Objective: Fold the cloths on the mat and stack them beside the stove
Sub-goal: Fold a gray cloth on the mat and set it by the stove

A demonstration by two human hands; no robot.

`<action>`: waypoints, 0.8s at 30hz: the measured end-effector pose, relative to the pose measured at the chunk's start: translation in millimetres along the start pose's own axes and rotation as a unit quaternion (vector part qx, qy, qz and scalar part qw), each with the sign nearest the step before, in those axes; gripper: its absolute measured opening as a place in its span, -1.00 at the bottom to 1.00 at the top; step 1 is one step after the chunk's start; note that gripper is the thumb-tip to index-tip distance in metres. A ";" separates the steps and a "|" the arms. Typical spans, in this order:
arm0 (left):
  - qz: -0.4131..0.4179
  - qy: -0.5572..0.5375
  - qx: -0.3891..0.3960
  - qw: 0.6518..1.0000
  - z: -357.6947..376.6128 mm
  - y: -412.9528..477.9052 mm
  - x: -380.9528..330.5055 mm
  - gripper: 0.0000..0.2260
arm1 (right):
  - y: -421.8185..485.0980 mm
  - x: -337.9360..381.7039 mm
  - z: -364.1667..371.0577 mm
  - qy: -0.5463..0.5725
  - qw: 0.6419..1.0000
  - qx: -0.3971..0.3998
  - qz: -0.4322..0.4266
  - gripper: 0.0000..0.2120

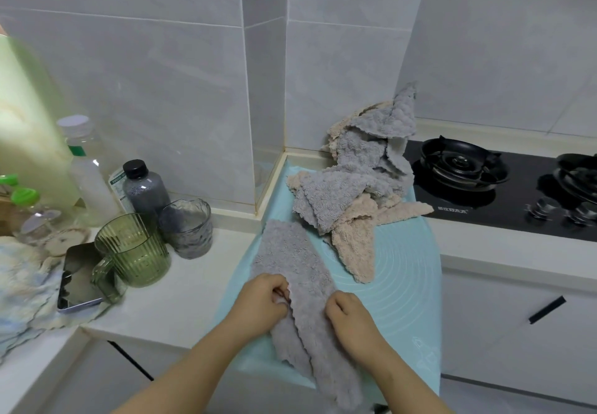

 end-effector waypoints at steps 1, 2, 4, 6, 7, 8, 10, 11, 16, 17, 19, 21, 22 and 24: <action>-0.012 -0.023 0.038 0.999 1.3 -2.3 -0.8 -0.69 | -1.1 1.1 -4.9 0.006 1.000 -0.025 0.003 -0.82; -0.019 -0.044 0.078 0.996 4.8 -4.6 -2.2 -0.70 | -2.3 2.9 -9.2 -0.003 0.999 -0.051 0.004 -0.90; -0.023 -0.061 0.140 0.988 12.8 -9.2 -4.4 -0.74 | -4.4 21.3 -10.4 -0.055 0.996 -0.063 -0.031 -0.67; -0.029 -0.067 0.157 0.985 17.2 -11.8 -3.9 -0.77 | -2.9 44.2 -2.0 -0.077 0.991 -0.045 -0.098 -0.46; -0.031 -0.064 0.151 0.986 18.5 -11.4 -2.6 -0.78 | -1.5 50.9 5.8 -0.078 0.990 -0.022 -0.117 -0.47; -0.035 -0.055 0.134 0.989 18.3 -10.2 -0.6 -0.80 | 0.7 50.2 14.4 -0.078 0.990 0.007 -0.114 -0.53; -0.048 -0.015 0.073 0.996 12.4 -7.5 5.8 -0.82 | 3.3 39.0 25.7 -0.082 0.992 0.037 -0.091 -0.61; -0.053 0.000 0.036 0.998 8.1 -6.9 8.4 -0.82 | 3.8 33.4 27.3 -0.084 0.992 0.036 -0.082 -0.64; -0.069 0.017 -0.126 0.989 -1.9 -7.9 9.0 -0.83 | 6.8 18.9 13.3 0.006 0.999 -0.010 -0.040 -0.89; -0.072 0.000 -0.154 0.985 -3.6 -8.0 7.2 -0.78 | 6.9 11.7 5.1 0.045 0.998 -0.038 -0.011 -0.89; -0.061 -0.029 -0.207 0.976 -11.4 -10.1 -2.8 -0.70 | 1.0 -5.9 -18.7 0.135 0.982 -0.126 0.047 -0.88; -0.051 -0.037 -0.219 0.974 -14.3 -8.0 -13.2 -0.69 | -13.0 -24.8 -49.8 0.188 0.951 -0.231 0.085 -0.90; -0.051 -0.036 -0.207 0.976 -11.8 -3.6 -14.9 -0.69 | -20.9 -35.0 -63.3 0.195 0.937 -0.270 0.105 -0.90; -0.062 -0.002 -0.165 0.984 -1.5 8.7 -13.1 -0.69 | -32.6 -56.5 -81.4 0.183 0.922 -0.303 0.158 -0.89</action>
Point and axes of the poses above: each hand's wrist, its own y-axis towards the middle knuckle, its own z-axis out of the palm, x = y × z, the point moved 10 cm from there along y, towards the middle knuckle, and after that the axes turned 7 degrees about -z, right-handed, at the moved point
